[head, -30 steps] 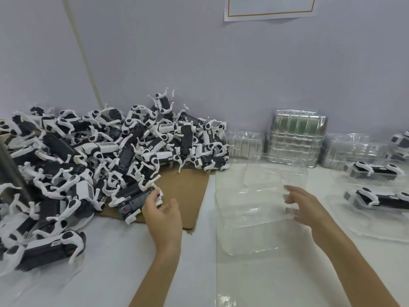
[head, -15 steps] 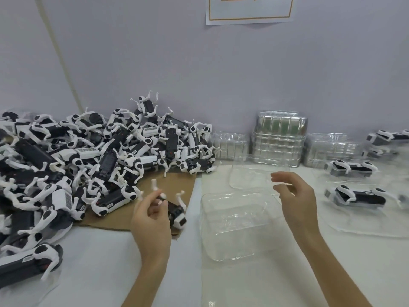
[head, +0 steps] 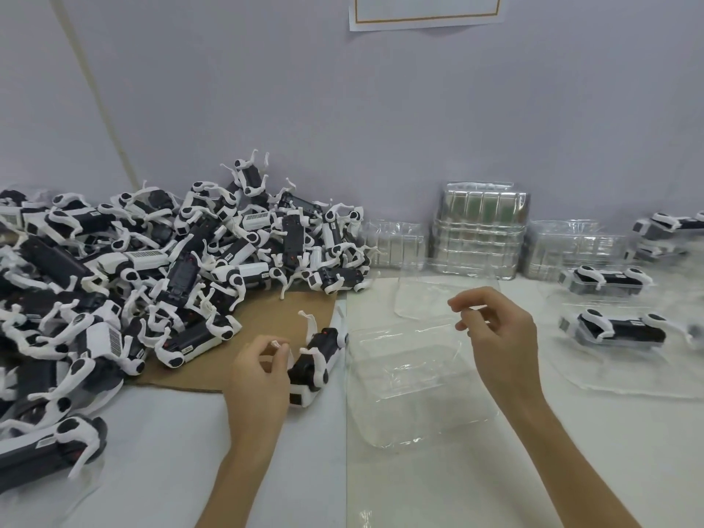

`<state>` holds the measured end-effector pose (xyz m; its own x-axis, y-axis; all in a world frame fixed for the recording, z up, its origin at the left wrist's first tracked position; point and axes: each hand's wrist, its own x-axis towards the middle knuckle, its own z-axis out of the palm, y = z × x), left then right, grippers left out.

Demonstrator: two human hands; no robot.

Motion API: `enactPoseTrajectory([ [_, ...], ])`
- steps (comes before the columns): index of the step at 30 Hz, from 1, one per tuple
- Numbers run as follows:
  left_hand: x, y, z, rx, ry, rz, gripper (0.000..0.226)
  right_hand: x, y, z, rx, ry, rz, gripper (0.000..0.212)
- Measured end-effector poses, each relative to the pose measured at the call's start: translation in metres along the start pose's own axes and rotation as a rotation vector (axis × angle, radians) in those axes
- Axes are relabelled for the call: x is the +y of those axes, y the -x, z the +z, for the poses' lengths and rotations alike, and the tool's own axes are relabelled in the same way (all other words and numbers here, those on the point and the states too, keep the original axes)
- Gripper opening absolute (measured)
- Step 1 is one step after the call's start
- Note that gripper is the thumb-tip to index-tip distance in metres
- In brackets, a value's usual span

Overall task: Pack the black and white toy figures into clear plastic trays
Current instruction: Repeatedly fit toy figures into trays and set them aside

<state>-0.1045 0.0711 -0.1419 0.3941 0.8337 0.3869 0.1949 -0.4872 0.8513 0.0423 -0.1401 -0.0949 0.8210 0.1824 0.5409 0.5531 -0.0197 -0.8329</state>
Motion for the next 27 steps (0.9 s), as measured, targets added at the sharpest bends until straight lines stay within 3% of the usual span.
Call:
enactPoseTrajectory([
  [3,0.005,0.003,0.003,0.054,0.134,-0.014,0.017,-0.001,0.003,0.003,-0.008,0.021,-0.061,0.04],
  [7,0.011,-0.003,0.002,0.11,0.58,-0.208,0.019,-0.003,0.011,0.009,-0.098,0.095,-0.256,0.042],
  [11,0.019,-0.008,-0.006,-0.092,1.158,-0.412,0.02,-0.005,0.023,0.019,-0.246,0.167,-0.47,0.036],
  [14,0.024,-0.004,-0.008,-0.286,1.314,-0.428,0.027,-0.008,0.034,0.03,-0.377,0.192,-0.496,0.056],
  [17,0.022,0.002,-0.007,-0.497,1.362,-0.377,0.032,-0.01,0.042,0.038,-0.431,0.174,-0.485,0.075],
  [20,0.022,0.008,-0.008,-0.662,1.372,-0.348,0.032,-0.012,0.041,0.038,-0.307,0.072,-0.52,0.066],
  [22,0.025,0.01,-0.006,-0.748,1.351,-0.32,0.019,-0.013,0.036,0.035,-0.224,0.044,-0.564,0.057],
  [24,0.027,0.013,-0.001,-0.765,1.26,-0.295,0.021,-0.012,0.031,0.031,-0.134,0.028,-0.569,0.047],
  [27,0.026,0.018,0.01,-0.54,0.837,-0.115,0.009,-0.012,0.022,0.021,0.012,0.016,-0.444,0.03],
])
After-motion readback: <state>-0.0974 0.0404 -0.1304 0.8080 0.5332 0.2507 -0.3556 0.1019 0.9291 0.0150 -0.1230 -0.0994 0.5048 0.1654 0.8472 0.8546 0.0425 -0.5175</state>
